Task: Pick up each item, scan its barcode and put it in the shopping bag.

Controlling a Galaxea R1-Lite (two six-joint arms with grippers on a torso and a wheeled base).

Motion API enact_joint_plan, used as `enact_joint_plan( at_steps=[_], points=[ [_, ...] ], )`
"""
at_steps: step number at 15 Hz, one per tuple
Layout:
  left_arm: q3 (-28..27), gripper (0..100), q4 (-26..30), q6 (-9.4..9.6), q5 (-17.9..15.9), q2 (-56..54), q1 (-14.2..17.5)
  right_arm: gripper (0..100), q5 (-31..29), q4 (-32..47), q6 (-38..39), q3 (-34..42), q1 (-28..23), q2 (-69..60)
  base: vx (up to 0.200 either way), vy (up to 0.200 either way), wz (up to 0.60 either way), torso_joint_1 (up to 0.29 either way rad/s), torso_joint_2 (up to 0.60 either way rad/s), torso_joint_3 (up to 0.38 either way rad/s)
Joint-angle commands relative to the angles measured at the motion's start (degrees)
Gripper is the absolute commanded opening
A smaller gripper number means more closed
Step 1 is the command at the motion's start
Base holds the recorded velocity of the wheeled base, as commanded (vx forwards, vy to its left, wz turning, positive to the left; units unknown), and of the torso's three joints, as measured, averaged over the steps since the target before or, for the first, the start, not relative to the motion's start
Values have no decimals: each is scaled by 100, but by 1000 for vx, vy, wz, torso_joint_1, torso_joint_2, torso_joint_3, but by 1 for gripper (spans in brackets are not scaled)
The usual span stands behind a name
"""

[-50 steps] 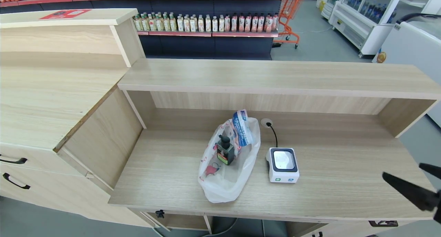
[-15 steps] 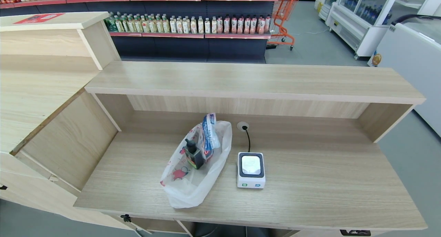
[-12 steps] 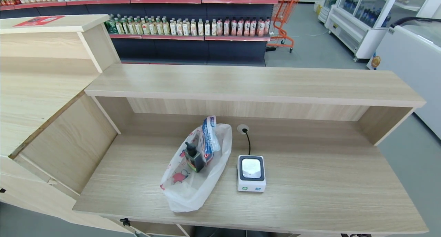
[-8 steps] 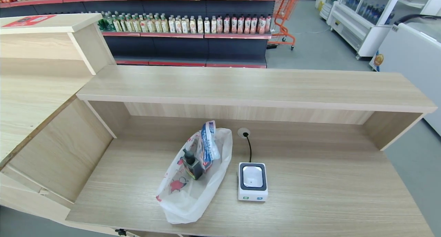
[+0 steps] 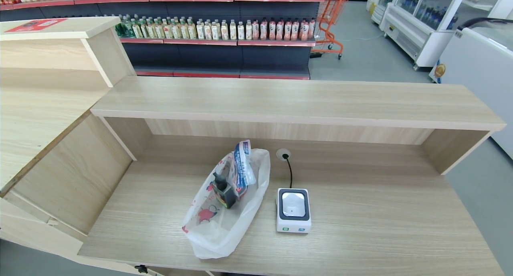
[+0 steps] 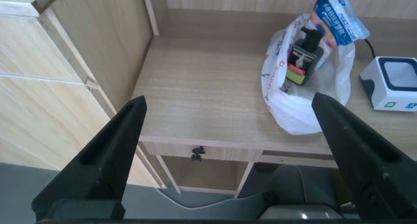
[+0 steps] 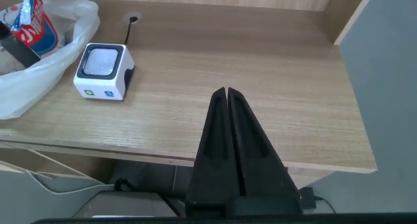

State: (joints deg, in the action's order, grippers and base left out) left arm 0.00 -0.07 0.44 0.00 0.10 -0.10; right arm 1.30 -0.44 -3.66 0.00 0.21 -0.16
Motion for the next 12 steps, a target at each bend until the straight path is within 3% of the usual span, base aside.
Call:
enact_joint_plan(
  at_steps=[1,12],
  points=[
    [0,100,-1,0,0,-1,1,0,1,-9,-3,0,6,16,0,0,0,0,0,0],
    [0,100,-1,0,0,-1,1,0,1,0,-3,0,6,16,0,0,0,0,0,0]
  ],
)
